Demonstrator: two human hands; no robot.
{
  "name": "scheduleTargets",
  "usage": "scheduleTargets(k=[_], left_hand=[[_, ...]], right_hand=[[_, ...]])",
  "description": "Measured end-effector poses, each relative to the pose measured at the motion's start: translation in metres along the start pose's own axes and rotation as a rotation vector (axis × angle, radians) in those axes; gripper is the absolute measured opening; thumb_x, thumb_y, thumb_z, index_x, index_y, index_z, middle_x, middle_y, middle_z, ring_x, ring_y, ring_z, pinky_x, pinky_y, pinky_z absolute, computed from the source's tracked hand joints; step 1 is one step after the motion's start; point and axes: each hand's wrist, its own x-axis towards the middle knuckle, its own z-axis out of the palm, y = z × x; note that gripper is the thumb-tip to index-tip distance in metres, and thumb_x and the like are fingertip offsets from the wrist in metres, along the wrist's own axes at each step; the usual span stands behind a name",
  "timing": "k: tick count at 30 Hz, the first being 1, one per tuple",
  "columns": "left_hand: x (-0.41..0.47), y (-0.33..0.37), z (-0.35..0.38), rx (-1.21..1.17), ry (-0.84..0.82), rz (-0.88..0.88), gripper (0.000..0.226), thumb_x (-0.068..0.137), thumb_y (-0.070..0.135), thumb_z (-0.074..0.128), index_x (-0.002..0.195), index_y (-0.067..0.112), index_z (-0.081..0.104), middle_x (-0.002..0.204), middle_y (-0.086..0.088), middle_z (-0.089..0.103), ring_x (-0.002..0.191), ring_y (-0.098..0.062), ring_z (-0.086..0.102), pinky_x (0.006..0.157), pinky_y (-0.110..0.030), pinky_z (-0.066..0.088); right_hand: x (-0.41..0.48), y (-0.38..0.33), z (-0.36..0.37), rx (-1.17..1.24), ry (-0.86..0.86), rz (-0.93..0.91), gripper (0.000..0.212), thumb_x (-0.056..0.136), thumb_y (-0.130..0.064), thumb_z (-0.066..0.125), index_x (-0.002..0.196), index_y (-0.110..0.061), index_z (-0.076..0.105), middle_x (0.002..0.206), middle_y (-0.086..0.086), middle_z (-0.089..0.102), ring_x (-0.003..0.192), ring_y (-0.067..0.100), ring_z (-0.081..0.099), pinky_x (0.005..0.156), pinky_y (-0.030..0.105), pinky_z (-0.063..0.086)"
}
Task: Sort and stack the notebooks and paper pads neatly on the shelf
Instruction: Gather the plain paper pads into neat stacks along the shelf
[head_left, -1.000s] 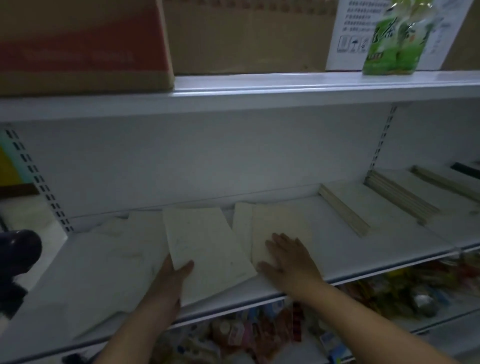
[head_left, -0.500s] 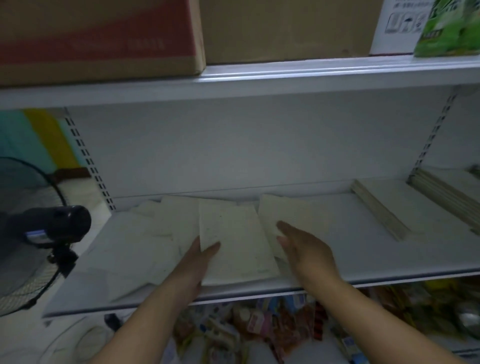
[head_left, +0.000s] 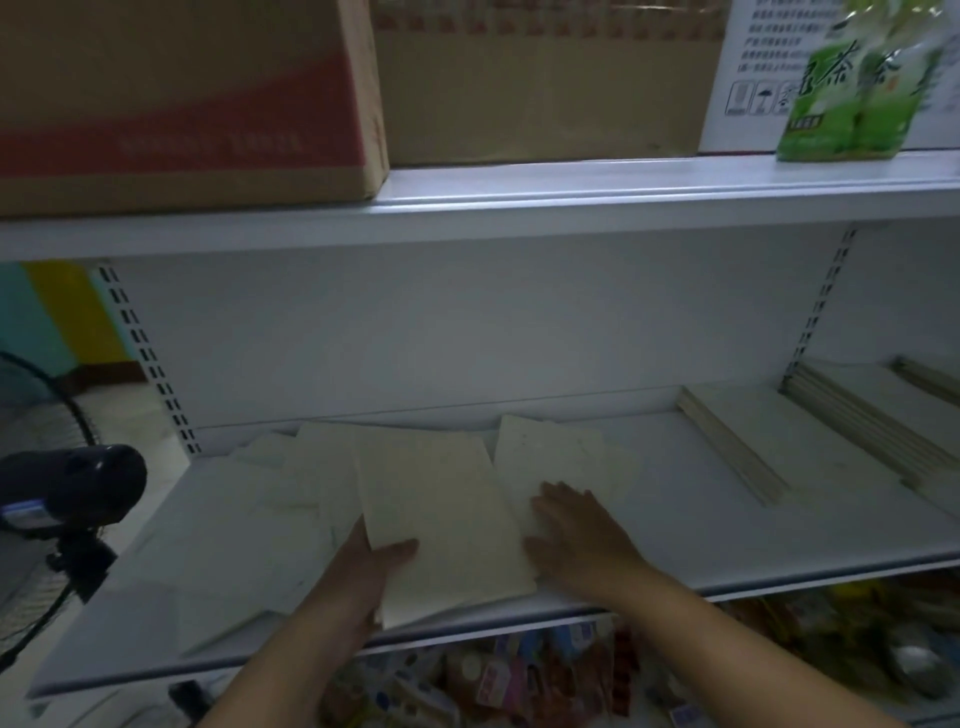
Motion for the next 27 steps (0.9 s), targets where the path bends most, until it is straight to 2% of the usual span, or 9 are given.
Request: scheduleTargets(k=[3, 7, 10, 13, 16, 20, 22, 25, 27], left_hand=[[0.001, -0.001, 0.0, 0.043, 0.011, 0.019, 0.051, 0.086, 0.0, 0.062, 0.131, 0.017, 0.044, 0.106, -0.004, 0.063, 0.1, -0.031, 0.06, 0.089, -0.043, 0.049], [0.0, 0.0, -0.001, -0.006, 0.034, -0.004, 0.048, 0.084, -0.002, 0.064, 0.12, 0.021, 0.043, 0.099, -0.003, 0.061, 0.087, -0.026, 0.06, 0.068, -0.035, 0.051], [0.0, 0.001, 0.0, -0.01, 0.04, -0.001, 0.048, 0.084, 0.001, 0.065, 0.121, 0.023, 0.042, 0.101, -0.003, 0.061, 0.089, -0.026, 0.06, 0.072, -0.036, 0.05], [0.002, 0.001, -0.001, 0.002, 0.06, -0.013, 0.041, 0.089, 0.012, 0.062, 0.121, 0.027, 0.042, 0.104, -0.003, 0.061, 0.094, -0.027, 0.061, 0.078, -0.038, 0.05], [-0.001, 0.002, -0.001, -0.003, 0.076, -0.035, 0.031, 0.094, 0.016, 0.052, 0.121, 0.029, 0.045, 0.108, -0.007, 0.062, 0.098, -0.031, 0.061, 0.078, -0.039, 0.052], [0.0, -0.001, -0.004, 0.034, 0.053, 0.001, 0.036, 0.092, 0.005, 0.048, 0.122, 0.024, 0.044, 0.109, -0.009, 0.061, 0.097, -0.033, 0.061, 0.079, -0.042, 0.052], [0.001, -0.001, -0.003, 0.067, 0.04, 0.016, 0.036, 0.092, 0.004, 0.048, 0.122, 0.025, 0.043, 0.107, -0.006, 0.061, 0.098, -0.032, 0.06, 0.084, -0.044, 0.051], [0.004, -0.003, -0.004, 0.116, 0.028, 0.018, 0.032, 0.093, 0.012, 0.05, 0.12, 0.029, 0.046, 0.107, -0.002, 0.063, 0.098, -0.028, 0.062, 0.087, -0.045, 0.052], [0.007, -0.006, -0.005, 0.146, 0.026, 0.002, 0.031, 0.092, 0.022, 0.053, 0.122, 0.029, 0.048, 0.109, 0.0, 0.065, 0.098, -0.025, 0.064, 0.09, -0.046, 0.052]], right_hand=[[-0.002, 0.009, -0.003, 0.054, -0.01, -0.012, 0.057, 0.096, -0.045, 0.044, 0.147, -0.027, 0.028, 0.158, -0.009, 0.004, 0.145, 0.007, -0.001, 0.116, 0.025, -0.005], [-0.007, 0.029, -0.002, 0.121, -0.007, -0.012, 0.06, 0.091, -0.036, 0.054, 0.145, -0.033, 0.028, 0.156, -0.016, 0.009, 0.144, 0.002, 0.003, 0.113, 0.018, -0.003], [-0.012, 0.038, -0.001, 0.107, 0.009, 0.018, 0.069, 0.087, -0.051, 0.055, 0.147, -0.034, 0.025, 0.15, -0.024, 0.011, 0.143, 0.002, 0.003, 0.117, 0.022, 0.001], [-0.015, 0.037, 0.002, 0.041, 0.06, -0.02, 0.067, 0.088, -0.066, 0.039, 0.145, -0.033, 0.029, 0.139, -0.029, 0.011, 0.143, 0.002, 0.003, 0.113, 0.019, -0.007], [-0.02, 0.036, 0.008, 0.063, 0.179, -0.077, 0.101, 0.067, -0.089, 0.0, 0.141, -0.032, 0.038, 0.138, -0.029, 0.018, 0.137, -0.005, 0.01, 0.109, 0.014, -0.007], [-0.026, 0.03, 0.002, 0.362, 0.506, 0.047, 0.04, 0.099, -0.044, 0.033, 0.13, -0.03, 0.053, 0.134, -0.016, 0.049, 0.126, 0.006, 0.047, 0.102, 0.015, 0.031], [-0.029, 0.021, -0.002, 0.45, 0.632, 0.037, 0.04, 0.096, -0.049, 0.032, 0.124, -0.033, 0.056, 0.123, -0.019, 0.054, 0.116, 0.004, 0.053, 0.092, 0.011, 0.035], [-0.031, -0.007, 0.005, 0.298, 0.696, -0.178, 0.041, 0.093, -0.045, 0.037, 0.117, -0.028, 0.065, 0.119, -0.022, 0.056, 0.11, -0.007, 0.051, 0.091, -0.001, 0.033], [-0.03, -0.026, 0.022, 0.119, 0.66, -0.386, 0.04, 0.094, -0.039, 0.039, 0.108, -0.021, 0.072, 0.113, -0.013, 0.067, 0.107, -0.001, 0.056, 0.089, 0.009, 0.044]])
